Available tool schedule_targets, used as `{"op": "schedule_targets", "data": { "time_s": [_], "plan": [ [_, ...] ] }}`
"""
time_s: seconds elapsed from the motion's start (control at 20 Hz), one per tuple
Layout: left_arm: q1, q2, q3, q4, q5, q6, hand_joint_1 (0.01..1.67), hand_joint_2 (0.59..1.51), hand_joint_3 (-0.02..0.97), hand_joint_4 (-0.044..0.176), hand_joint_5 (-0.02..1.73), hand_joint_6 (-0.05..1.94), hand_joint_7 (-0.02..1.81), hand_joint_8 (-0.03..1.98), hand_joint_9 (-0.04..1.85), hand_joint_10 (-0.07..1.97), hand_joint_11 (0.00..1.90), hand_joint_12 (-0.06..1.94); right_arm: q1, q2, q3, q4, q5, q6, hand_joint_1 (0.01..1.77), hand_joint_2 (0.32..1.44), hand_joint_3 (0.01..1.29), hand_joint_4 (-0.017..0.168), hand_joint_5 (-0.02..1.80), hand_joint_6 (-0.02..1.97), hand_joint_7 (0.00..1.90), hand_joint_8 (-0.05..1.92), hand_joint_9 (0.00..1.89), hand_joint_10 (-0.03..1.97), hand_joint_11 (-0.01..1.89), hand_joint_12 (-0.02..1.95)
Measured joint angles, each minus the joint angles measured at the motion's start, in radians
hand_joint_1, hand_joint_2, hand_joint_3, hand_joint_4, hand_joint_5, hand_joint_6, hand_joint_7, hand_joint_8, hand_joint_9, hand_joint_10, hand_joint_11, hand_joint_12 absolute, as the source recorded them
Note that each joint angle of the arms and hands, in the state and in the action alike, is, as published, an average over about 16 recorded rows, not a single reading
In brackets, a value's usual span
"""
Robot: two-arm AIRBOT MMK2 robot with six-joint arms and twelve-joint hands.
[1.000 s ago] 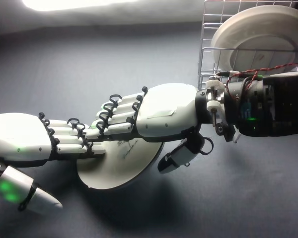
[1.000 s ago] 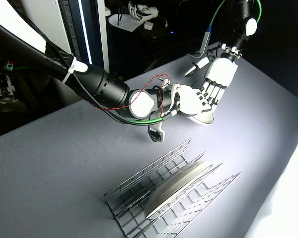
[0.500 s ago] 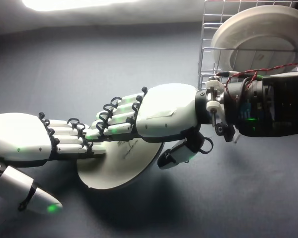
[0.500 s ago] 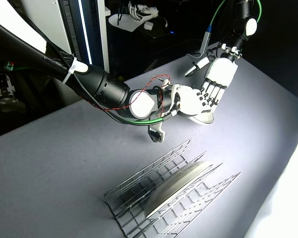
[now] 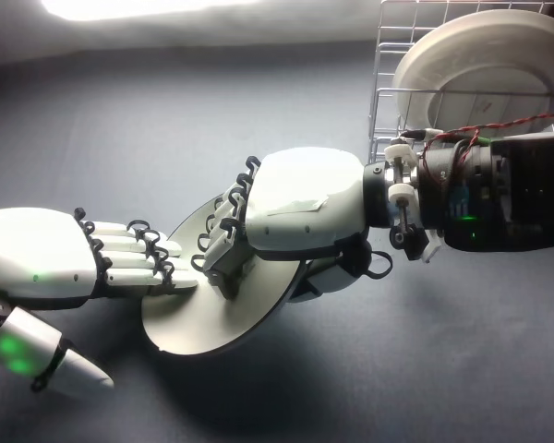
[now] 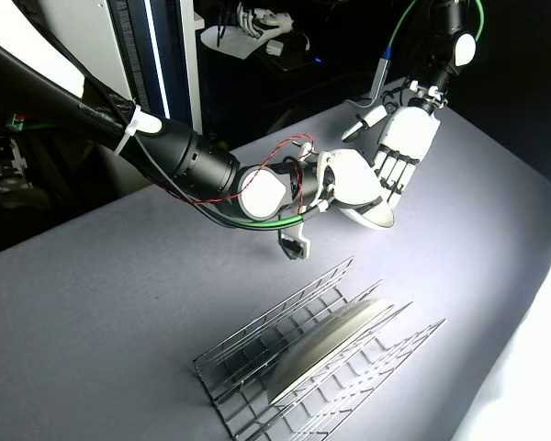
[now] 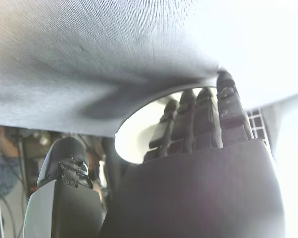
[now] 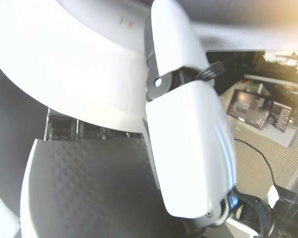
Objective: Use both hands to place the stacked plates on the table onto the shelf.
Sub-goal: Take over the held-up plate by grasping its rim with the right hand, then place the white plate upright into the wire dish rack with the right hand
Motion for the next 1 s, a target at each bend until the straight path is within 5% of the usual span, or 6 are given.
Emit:
{"op": "schedule_targets", "data": {
  "time_s": [0.35, 1.0],
  "plan": [
    [-0.107, 0.050, -0.021, 0.052, 0.000, -0.002, 0.01, 1.119, 0.020, -0.003, 0.00, 0.00, 0.01, 0.01, 0.00, -0.06, 0.02, 0.01, 0.015, 0.038, -0.039, -0.002, 0.018, -0.003, 1.38, 0.97, 0.01, -0.005, 0.76, 0.87, 0.79, 0.77, 0.73, 1.21, 0.69, 1.49],
    [-0.264, 0.202, -0.077, 0.103, -0.009, 0.040, 0.01, 1.113, 0.019, -0.003, 0.02, 0.02, 0.02, 0.01, 0.02, -0.06, 0.02, 0.01, 0.092, 0.195, -0.163, 0.049, 0.024, -0.002, 1.38, 0.99, 0.01, -0.004, 0.85, 1.09, 0.93, 0.91, 0.87, 1.27, 0.72, 1.46]
  ]
}}
